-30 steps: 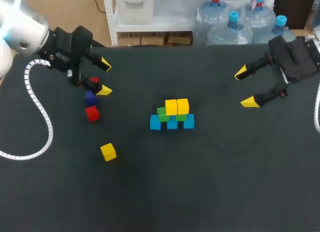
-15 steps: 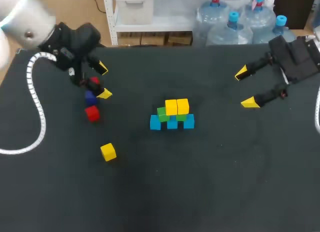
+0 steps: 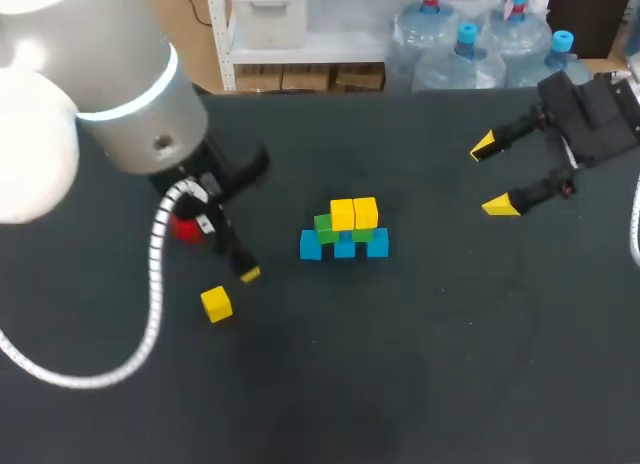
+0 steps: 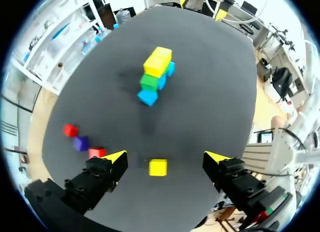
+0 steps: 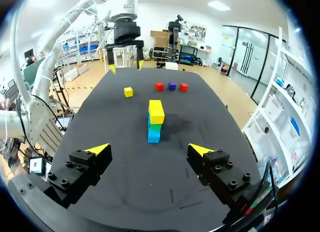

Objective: Place the blue cubes, place green cubes on the blue cubes, place the yellow cubes on the green cubes, then place the red cubes on the yellow cubes, and place purple cube on the red cubes.

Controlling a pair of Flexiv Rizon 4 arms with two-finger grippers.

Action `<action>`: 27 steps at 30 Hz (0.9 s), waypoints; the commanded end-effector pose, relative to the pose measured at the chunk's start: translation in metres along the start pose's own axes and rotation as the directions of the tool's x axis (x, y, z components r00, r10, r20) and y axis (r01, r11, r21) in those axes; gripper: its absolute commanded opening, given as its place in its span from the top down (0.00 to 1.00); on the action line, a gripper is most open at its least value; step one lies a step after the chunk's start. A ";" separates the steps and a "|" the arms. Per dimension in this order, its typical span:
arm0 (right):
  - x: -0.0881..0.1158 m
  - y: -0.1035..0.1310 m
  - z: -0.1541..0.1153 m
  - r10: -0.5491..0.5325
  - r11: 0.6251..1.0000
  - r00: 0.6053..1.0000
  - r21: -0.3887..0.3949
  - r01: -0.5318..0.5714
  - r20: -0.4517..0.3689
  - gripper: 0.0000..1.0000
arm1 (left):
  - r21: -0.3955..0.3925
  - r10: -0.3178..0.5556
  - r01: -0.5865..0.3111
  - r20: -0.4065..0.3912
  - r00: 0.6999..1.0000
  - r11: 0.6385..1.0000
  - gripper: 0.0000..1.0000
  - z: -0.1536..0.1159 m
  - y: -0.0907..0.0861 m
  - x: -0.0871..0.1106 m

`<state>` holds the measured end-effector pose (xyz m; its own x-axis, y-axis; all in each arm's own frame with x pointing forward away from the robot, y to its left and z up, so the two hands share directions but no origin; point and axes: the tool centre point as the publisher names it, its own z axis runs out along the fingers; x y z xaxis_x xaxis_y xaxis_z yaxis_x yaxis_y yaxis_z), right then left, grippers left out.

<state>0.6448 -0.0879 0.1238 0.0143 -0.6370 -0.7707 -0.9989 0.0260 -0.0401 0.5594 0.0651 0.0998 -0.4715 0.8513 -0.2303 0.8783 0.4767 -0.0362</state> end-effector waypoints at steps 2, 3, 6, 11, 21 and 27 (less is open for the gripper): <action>0.000 0.000 0.000 -0.001 1.000 1.000 0.001 0.001 0.001 0.00 | 0.092 -0.016 0.006 0.108 0.994 0.996 0.00 0.026 -0.008 0.012; 0.000 0.000 0.000 -0.001 1.000 1.000 0.001 0.001 0.001 0.00 | 0.105 -0.011 0.000 0.107 0.994 0.995 0.00 0.029 -0.010 0.015; 0.000 0.000 0.000 -0.001 1.000 1.000 0.001 0.001 0.001 0.00 | 0.150 -0.040 0.026 0.094 0.995 0.988 0.00 0.039 -0.019 0.035; 0.000 0.000 0.000 -0.001 1.000 1.000 0.001 0.001 0.001 0.00 | 0.223 -0.045 0.037 0.029 0.999 0.974 0.00 0.043 -0.021 0.054; 0.000 0.000 0.000 -0.001 1.000 1.000 0.001 0.001 0.001 0.00 | 0.243 -0.032 0.020 0.043 0.999 0.970 0.00 0.044 -0.018 0.053; 0.000 0.000 0.000 -0.001 1.000 1.000 0.001 0.001 0.001 0.00 | 0.158 0.074 -0.044 -0.190 0.979 0.986 0.00 0.041 -0.010 0.029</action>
<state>0.6447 -0.0877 0.1240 0.0143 -0.6371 -0.7707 -0.9989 0.0260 -0.0401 0.5264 0.0946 0.0469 -0.4646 0.8501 -0.2479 0.8808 0.4147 -0.2284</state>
